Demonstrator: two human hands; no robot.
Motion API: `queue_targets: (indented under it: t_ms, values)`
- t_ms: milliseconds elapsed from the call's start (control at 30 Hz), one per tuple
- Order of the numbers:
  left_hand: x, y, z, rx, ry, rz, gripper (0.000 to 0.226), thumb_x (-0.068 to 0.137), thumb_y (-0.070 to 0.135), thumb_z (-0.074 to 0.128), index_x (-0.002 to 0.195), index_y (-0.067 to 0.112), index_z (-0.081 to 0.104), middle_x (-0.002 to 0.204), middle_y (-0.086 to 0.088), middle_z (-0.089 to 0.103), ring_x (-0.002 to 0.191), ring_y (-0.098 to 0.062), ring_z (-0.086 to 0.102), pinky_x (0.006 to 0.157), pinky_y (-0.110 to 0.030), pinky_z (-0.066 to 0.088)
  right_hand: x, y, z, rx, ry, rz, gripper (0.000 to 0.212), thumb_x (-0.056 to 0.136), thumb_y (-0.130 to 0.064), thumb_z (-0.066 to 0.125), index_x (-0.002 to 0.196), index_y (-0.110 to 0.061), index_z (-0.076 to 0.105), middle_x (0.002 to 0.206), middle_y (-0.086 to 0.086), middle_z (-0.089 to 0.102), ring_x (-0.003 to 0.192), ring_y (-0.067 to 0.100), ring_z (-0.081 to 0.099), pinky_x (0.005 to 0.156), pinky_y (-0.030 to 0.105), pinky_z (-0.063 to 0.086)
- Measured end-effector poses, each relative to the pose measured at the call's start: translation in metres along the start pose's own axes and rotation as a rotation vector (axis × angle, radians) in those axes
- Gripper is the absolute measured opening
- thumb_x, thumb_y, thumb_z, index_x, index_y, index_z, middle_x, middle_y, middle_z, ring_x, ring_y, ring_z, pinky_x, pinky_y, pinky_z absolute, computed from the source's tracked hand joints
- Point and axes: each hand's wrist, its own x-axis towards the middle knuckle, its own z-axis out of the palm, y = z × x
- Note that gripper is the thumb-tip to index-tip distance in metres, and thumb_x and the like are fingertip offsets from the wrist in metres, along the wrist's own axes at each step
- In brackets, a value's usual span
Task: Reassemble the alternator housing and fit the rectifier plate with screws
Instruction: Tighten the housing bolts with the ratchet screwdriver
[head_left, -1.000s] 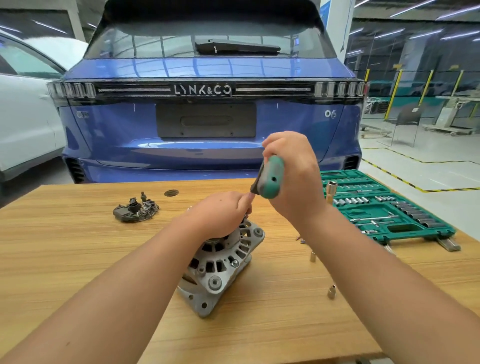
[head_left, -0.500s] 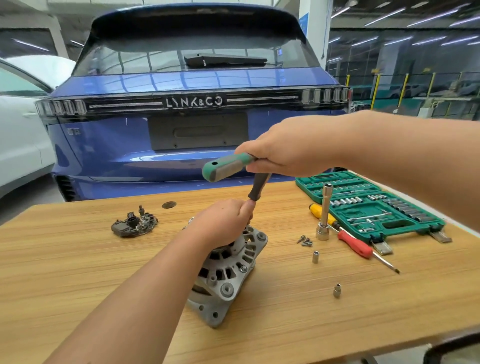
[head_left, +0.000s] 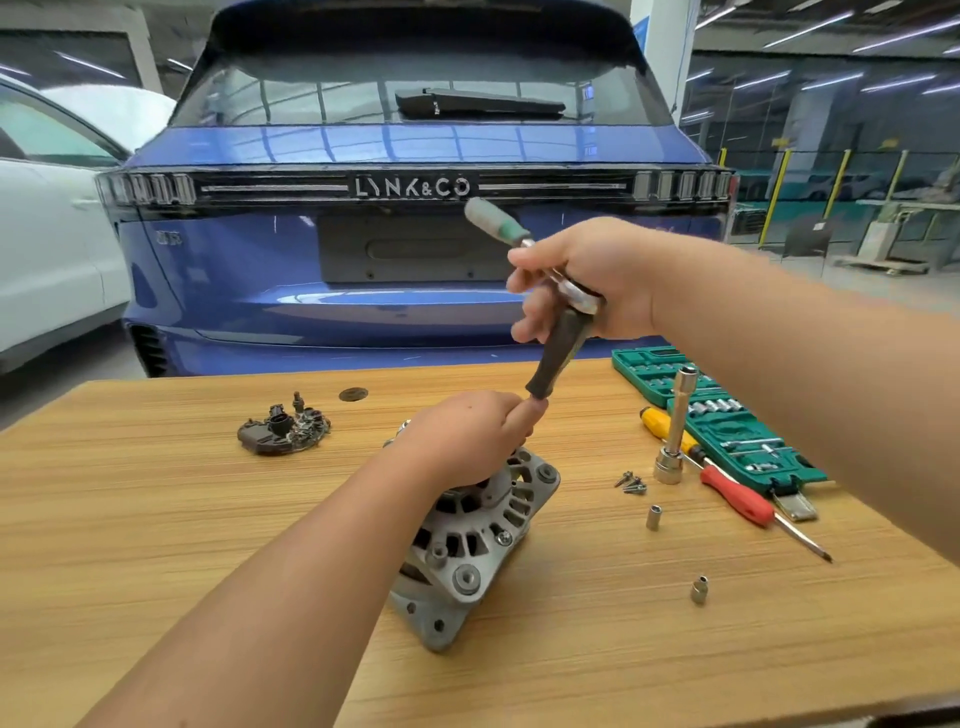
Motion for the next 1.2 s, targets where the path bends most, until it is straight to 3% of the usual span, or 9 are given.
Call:
queue_targets:
  t_ms: [167,267,467,600,833,900,967,1100,1200]
  values:
    - [0.003,-0.001,0.002,-0.023,0.008,0.022,0.05,0.105,0.06,0.024,0.085,0.033,0.06,0.085,0.014,0.066,0.08,-0.008,0.06,0.071,-0.035,0.048,0.001,0.025,0.016,0.915,0.305,-0.027,0.007,0.096,-0.011,0.058,0.093,-0.017,0.061,0.073,-0.006,0.066,0.054,0.012,0.068,0.083,0.041,0.044]
    - [0.003,-0.002,0.002,0.001,0.007,0.04,0.049,0.106,0.058,0.024,0.083,0.033,0.061,0.082,0.014,0.064,0.078,-0.006,0.059,0.066,-0.032,0.043,-0.008,0.043,0.018,1.162,0.199,-0.199,0.005,0.096,-0.015,0.061,0.098,-0.017,0.057,0.079,-0.006,0.063,0.08,0.013,0.065,0.096,0.03,0.046]
    - [0.0,-0.004,-0.004,-0.034,-0.045,0.077,0.051,0.104,0.06,0.029,0.085,0.032,0.067,0.081,0.011,0.066,0.077,-0.007,0.061,0.068,-0.031,0.045,-0.026,0.076,0.011,1.181,-0.181,-0.365,0.023,0.078,-0.003,0.058,0.089,-0.023,0.054,0.094,-0.008,0.067,0.098,0.017,0.066,0.106,0.037,0.035]
    - [-0.005,-0.006,-0.008,-0.062,-0.091,0.11,0.049,0.104,0.059,0.033,0.087,0.034,0.072,0.078,0.016,0.067,0.076,-0.002,0.06,0.068,-0.028,0.041,-0.019,0.084,0.014,1.091,-0.343,-0.467,0.029,0.069,-0.003,0.085,0.077,-0.022,0.063,0.101,-0.005,0.065,0.102,0.021,0.067,0.101,0.048,0.043]
    - [-0.01,-0.006,-0.011,-0.038,-0.115,0.13,0.049,0.105,0.059,0.031,0.092,0.035,0.072,0.093,0.013,0.07,0.088,-0.004,0.062,0.081,-0.029,0.048,-0.015,0.088,0.016,0.973,-0.473,-0.596,0.029,0.066,-0.004,0.091,0.076,-0.02,0.069,0.104,0.001,0.067,0.103,0.025,0.065,0.104,0.06,0.038]
    - [-0.011,-0.004,-0.012,-0.038,-0.112,0.121,0.051,0.105,0.059,0.03,0.092,0.035,0.072,0.091,0.012,0.07,0.087,-0.006,0.063,0.081,-0.03,0.048,-0.015,0.09,0.02,0.978,-0.361,-0.633,0.027,0.07,-0.003,0.087,0.076,-0.021,0.069,0.104,0.0,0.068,0.103,0.024,0.064,0.098,0.053,0.045]
    - [-0.01,-0.002,-0.011,-0.041,-0.104,0.11,0.052,0.105,0.058,0.029,0.09,0.034,0.072,0.089,0.012,0.069,0.085,-0.008,0.063,0.08,-0.032,0.049,-0.019,0.095,0.031,0.86,-0.062,-0.771,0.028,0.079,0.002,0.077,0.075,-0.025,0.069,0.104,0.0,0.07,0.1,0.021,0.065,0.089,0.041,0.052]
    - [-0.009,0.003,-0.009,-0.02,-0.065,0.107,0.049,0.106,0.052,0.028,0.079,0.033,0.064,0.08,0.015,0.066,0.076,-0.003,0.059,0.07,-0.032,0.045,-0.018,0.112,0.047,-0.075,0.857,-1.271,0.015,0.09,0.004,0.068,0.088,-0.011,0.066,0.112,0.008,0.066,0.105,0.031,0.065,0.092,0.044,0.052]
    - [-0.011,0.007,-0.009,-0.035,-0.053,0.066,0.043,0.105,0.046,0.033,0.079,0.03,0.063,0.079,0.017,0.067,0.076,0.0,0.061,0.073,-0.035,0.051,-0.012,0.102,0.039,-0.417,0.897,-1.368,0.007,0.086,0.01,0.067,0.08,0.005,0.068,0.101,0.016,0.071,0.099,0.036,0.067,0.089,0.051,0.052]
